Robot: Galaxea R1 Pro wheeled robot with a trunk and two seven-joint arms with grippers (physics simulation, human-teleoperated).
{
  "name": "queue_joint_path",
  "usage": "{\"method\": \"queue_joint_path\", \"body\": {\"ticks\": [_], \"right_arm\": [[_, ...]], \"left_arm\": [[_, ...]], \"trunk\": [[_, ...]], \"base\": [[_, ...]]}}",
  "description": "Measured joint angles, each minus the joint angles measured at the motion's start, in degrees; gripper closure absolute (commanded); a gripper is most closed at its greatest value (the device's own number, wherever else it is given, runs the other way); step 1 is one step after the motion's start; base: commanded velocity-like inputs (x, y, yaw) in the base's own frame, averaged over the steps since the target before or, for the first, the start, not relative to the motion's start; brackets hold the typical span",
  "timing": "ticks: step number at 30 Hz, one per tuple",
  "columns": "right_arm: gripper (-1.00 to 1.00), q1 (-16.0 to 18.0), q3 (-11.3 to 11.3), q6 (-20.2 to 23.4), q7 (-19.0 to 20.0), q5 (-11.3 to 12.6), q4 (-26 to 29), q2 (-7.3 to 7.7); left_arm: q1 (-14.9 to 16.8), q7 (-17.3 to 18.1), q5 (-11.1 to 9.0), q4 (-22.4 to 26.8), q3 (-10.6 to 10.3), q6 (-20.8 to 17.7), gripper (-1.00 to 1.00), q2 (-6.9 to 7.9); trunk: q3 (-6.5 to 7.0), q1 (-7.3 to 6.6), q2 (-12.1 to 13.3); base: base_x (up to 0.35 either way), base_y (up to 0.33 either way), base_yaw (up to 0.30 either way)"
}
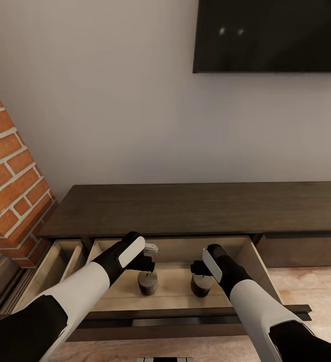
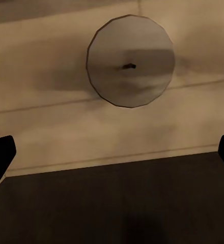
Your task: Place each of the two pumpkins and all three candles from the living room inside a cabinet in the living room (use any cabinet), then make sure every cabinet is closed, and position the cauldron so it is next to a table in the living room.
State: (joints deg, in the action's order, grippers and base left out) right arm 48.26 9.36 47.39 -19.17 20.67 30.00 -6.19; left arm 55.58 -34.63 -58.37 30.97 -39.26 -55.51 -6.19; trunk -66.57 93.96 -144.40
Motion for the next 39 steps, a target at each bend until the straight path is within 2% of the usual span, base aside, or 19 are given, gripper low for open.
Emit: {"method": "queue_joint_path", "body": {"ticks": [11, 28, 31, 39], "right_arm": [[-1.0, 0.01, 0.0, 0.0, 0.07, 0.08, 0.0, 0.0], [-1.0, 0.04, 0.0, 0.02, 0.07, 0.16, -0.08, 0.0], [-1.0, 0.03, 0.0, 0.08, 0.08, 0.17, -0.09, 0.0], [-1.0, 0.02, -0.13, 0.69, 0.08, 0.46, -0.09, 0.0]], "left_arm": [[0.0, 0.0, 0.0, 0.0, 0.0, 0.0, -1.0, 0.0], [0.08, 0.11, -0.28, -0.15, 0.0, -0.2, -1.0, 0.08], [0.08, 0.25, -0.46, -0.34, 0.0, -0.41, -1.0, 0.13], [0.09, 0.11, -0.5, -0.78, 0.01, -0.83, -1.0, 0.02]], "trunk": [[0.0, 0.0, 0.0], [3.76, -0.44, 0.22], [3.77, -0.44, 0.23], [5.54, -0.65, 0.33]], "base": [[0.0, 0.0, 0.0], [0.0, 0.0, 0.0], [0.0, 0.0, 0.0], [0.0, 0.0, 0.0]]}}
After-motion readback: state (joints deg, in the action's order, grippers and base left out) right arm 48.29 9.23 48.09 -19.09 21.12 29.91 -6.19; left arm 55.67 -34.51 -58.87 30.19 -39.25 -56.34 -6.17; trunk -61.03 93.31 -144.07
